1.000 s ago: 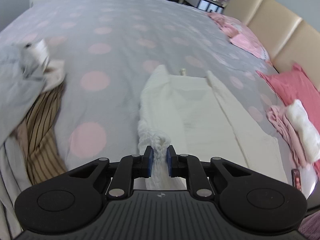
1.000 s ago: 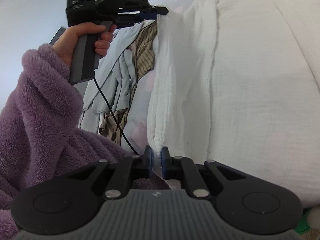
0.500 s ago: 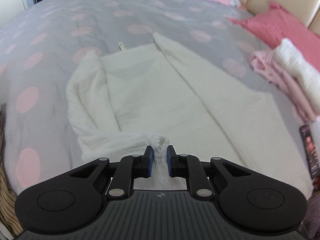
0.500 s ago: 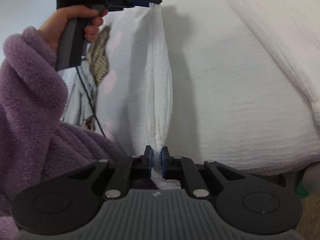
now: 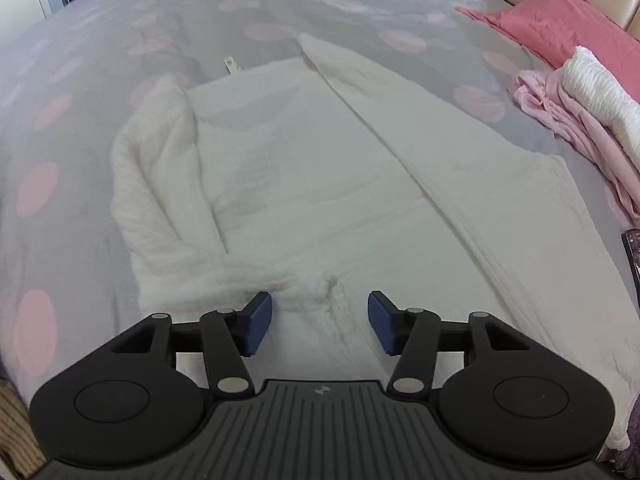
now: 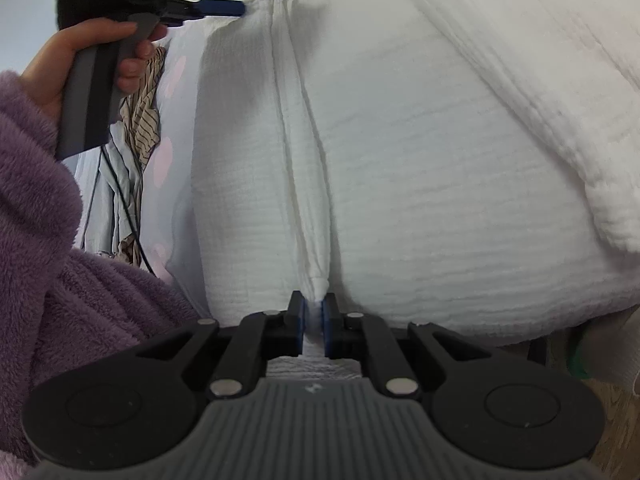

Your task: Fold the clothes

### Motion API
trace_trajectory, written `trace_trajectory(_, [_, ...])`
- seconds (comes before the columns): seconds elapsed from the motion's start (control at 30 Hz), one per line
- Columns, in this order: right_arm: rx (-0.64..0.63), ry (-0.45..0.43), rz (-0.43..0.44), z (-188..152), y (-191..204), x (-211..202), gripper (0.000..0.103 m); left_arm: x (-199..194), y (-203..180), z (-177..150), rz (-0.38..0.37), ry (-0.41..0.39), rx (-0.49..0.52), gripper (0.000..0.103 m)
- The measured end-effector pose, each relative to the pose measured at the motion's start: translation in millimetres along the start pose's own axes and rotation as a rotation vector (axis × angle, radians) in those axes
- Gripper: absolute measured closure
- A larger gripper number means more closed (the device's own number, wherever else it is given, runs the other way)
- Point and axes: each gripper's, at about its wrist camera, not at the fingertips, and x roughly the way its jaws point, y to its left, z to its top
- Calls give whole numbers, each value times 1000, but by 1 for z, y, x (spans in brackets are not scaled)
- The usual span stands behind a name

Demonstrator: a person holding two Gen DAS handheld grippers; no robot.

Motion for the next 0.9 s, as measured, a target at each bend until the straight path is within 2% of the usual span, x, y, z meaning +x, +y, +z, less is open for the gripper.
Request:
trace_trajectory(0.17, [19, 4, -13, 1, -11, 4, 93, -29, 4, -18, -6, -28, 4, 51])
trace_trajectory(0.37, [12, 9, -7, 3, -16, -3, 90, -58, 12, -58, -8, -26, -11, 51])
trace_trajectory(0.5, [-23, 2, -10, 7, -13, -2, 67, -73, 17, -90, -30, -6, -30, 51])
trace_trajectory(0.57, [-51, 10, -13, 4, -14, -1, 64, -80, 18, -107, -46, 1, -22, 51])
trace_trajectory(0.8, [-117, 67, -38, -5, -13, 16, 64, -93, 9, -162, -127, 52, 34, 51])
trace_trajectory(0.87, [-139, 80, -64, -8, -12, 21, 73, -90, 2, -175, -127, 74, 46, 51])
trace_trajectory(0.9, [-143, 89, -78, -9, -12, 23, 87, -89, -1, -182, -127, 85, 53, 51])
